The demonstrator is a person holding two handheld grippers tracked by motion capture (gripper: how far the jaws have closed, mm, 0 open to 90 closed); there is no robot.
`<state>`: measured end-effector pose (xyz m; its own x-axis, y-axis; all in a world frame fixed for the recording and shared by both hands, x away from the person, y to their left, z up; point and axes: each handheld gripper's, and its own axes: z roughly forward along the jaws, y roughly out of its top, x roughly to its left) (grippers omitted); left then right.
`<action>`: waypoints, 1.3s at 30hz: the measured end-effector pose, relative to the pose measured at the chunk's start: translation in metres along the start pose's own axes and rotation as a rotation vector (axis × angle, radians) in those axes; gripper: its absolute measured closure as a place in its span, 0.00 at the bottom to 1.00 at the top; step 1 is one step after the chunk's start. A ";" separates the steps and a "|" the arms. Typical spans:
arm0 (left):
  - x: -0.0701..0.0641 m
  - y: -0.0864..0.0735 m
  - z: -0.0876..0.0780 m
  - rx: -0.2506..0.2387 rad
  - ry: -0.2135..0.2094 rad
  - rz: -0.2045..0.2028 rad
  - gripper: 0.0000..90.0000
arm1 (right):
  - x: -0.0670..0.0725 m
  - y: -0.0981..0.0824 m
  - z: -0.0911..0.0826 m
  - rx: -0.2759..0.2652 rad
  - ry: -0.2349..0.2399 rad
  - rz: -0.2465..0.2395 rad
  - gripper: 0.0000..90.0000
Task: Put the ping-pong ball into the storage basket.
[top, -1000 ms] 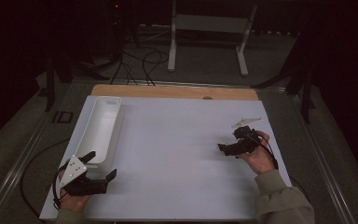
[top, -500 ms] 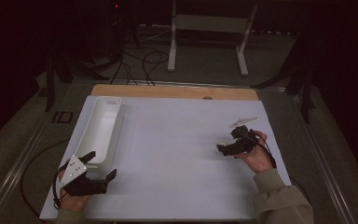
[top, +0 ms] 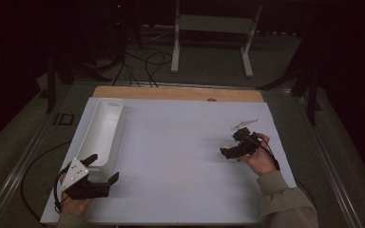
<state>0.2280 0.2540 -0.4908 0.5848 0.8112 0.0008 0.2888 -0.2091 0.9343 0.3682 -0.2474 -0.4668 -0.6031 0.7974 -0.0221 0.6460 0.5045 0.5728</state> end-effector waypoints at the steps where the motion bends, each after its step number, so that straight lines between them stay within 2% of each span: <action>1: 0.000 0.000 0.000 0.000 0.000 0.000 0.01 | 0.000 0.000 0.000 0.000 0.000 0.000 0.08; 39: 0.000 0.000 0.000 -0.001 -0.001 0.004 0.01 | -0.001 0.002 0.024 0.094 -0.013 -0.011 0.11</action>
<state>0.2281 0.2541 -0.4910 0.5869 0.8097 0.0036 0.2857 -0.2112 0.9348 0.3813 -0.2396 -0.4852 -0.6047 0.7955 -0.0393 0.6807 0.5418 0.4931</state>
